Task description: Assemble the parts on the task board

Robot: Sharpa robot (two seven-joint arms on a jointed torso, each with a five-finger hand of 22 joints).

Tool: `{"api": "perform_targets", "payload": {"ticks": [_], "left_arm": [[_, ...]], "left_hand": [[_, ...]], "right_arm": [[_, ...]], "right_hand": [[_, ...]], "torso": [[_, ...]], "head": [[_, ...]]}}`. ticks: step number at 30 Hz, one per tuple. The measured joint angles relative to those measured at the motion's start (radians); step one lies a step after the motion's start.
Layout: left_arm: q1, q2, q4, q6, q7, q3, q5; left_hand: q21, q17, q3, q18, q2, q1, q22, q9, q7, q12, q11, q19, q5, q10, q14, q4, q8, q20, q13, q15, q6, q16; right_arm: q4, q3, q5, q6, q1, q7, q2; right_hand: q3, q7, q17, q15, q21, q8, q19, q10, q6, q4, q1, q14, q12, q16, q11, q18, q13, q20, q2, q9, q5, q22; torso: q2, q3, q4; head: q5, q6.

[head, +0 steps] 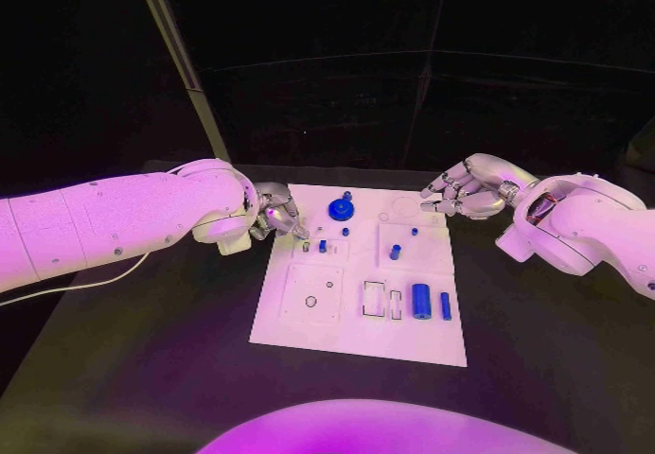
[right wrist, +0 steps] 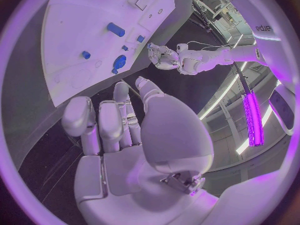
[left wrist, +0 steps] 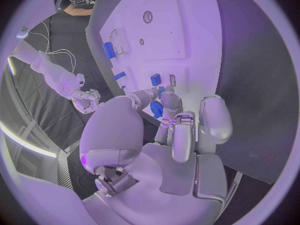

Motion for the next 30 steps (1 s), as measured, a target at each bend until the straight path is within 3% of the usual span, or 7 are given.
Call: {"api": "perform_targets", "payload": {"ticks": [4,8,10,14,19,23,30], "left_arm": [[0.025,0.015,-0.035,0.050,-0.003,0.000,0.034],[0.049,0.055,-0.099,0.129,-0.008,-0.003,0.079],[0.061,0.079,-0.134,0.176,-0.011,-0.018,0.105],[0.080,0.126,-0.197,0.259,-0.019,-0.049,0.144],[0.093,0.170,-0.248,0.328,-0.027,-0.065,0.173],[0.098,0.196,-0.279,0.361,-0.032,-0.070,0.180],[0.101,0.231,-0.310,0.394,-0.038,-0.076,0.156]], "left_hand": [[-0.003,0.000,0.007,0.000,0.011,-0.011,-0.004,0.000,0.000,-0.004,0.002,0.000,-0.002,0.001,0.000,0.002,0.000,0.000,-0.003,0.000,0.000,0.000],[-0.016,0.000,0.026,0.000,0.037,-0.037,-0.011,0.000,0.002,-0.010,0.002,-0.011,-0.053,0.001,0.000,-0.017,-0.008,0.003,-0.009,0.000,-0.002,0.000],[-0.021,0.000,0.030,0.000,0.051,-0.051,-0.014,0.000,0.002,-0.011,0.002,-0.012,-0.081,0.001,0.000,-0.022,-0.011,0.005,-0.009,0.000,-0.002,0.000],[-0.021,0.000,0.024,0.000,0.068,-0.068,-0.015,0.004,0.004,-0.011,0.002,-0.012,-0.088,0.001,0.000,-0.028,-0.012,0.005,0.001,0.000,-0.004,0.000],[-0.021,0.000,0.033,0.000,0.085,-0.085,-0.012,0.013,0.004,0.007,0.007,-0.012,-0.090,0.006,0.000,-0.050,-0.013,0.005,0.022,0.000,-0.004,0.000],[-0.021,0.000,0.038,0.000,0.099,-0.107,-0.007,0.024,0.004,0.021,0.007,-0.012,-0.091,0.008,0.000,-0.069,-0.010,0.005,0.042,0.000,-0.004,0.000],[-0.021,0.000,0.052,0.000,0.106,-0.150,0.001,0.047,0.001,0.028,0.008,-0.012,-0.054,0.013,0.000,-0.102,-0.003,0.005,0.055,0.000,-0.001,0.000]], "right_arm": [[-0.002,0.000,0.000,0.001,0.000,0.000,0.002],[-0.003,0.000,0.000,0.001,0.000,0.000,0.004],[-0.003,0.000,0.000,0.001,0.000,0.000,0.005],[-0.003,0.000,0.001,0.001,0.000,0.000,0.006],[-0.002,0.000,0.001,0.001,0.000,0.000,0.006],[-0.001,0.000,0.001,0.001,0.000,0.000,0.006],[-0.001,0.000,0.001,0.001,0.000,0.000,0.007]], "right_hand": [[0.000,0.000,0.000,0.000,0.000,0.000,0.000,0.000,0.000,0.000,0.000,0.000,0.000,0.000,0.000,0.000,0.000,0.000,0.000,0.000,0.000,0.000],[0.000,0.000,0.000,0.000,0.000,0.000,0.000,0.000,0.000,0.000,0.000,0.000,0.000,0.000,0.000,0.000,0.000,0.000,0.000,0.000,0.000,0.000],[-0.002,0.000,0.000,0.000,-0.002,0.000,0.000,0.000,0.000,0.002,0.000,0.000,0.000,0.000,0.000,0.000,0.000,0.000,0.000,0.000,0.000,0.000],[-0.003,0.000,0.000,0.000,-0.004,0.000,0.000,0.000,0.000,0.003,0.000,0.000,0.000,0.000,0.000,0.000,-0.001,0.000,0.000,0.000,0.000,-0.001],[-0.003,0.000,0.000,0.000,-0.004,0.000,0.000,0.000,0.000,0.003,0.000,0.000,0.000,0.000,0.000,0.000,-0.001,0.000,0.000,0.000,0.000,-0.001],[-0.003,0.000,0.000,0.000,-0.004,0.000,0.000,0.000,0.000,0.003,0.000,0.000,0.000,0.000,0.000,0.000,-0.001,0.000,0.000,0.000,0.000,-0.001],[-0.003,0.000,0.000,0.000,-0.004,0.000,0.000,0.000,0.000,0.003,0.000,0.000,0.000,0.000,0.000,0.000,-0.001,0.000,0.000,0.000,0.000,-0.001]], "torso": [[0.000,0.0000,-0.0005],[0.000,0.0000,-0.0006],[0.000,-0.0001,-0.0006],[0.000,-0.0008,-0.0013],[0.000,-0.0008,-0.0014],[0.001,-0.0008,-0.0009],[0.000,-0.0009,0.0006]], "head": [[0.000,0.000],[-0.002,-0.002],[-0.002,-0.002],[-0.002,-0.003],[-0.004,-0.006],[-0.006,-0.009],[-0.003,-0.013]]}}
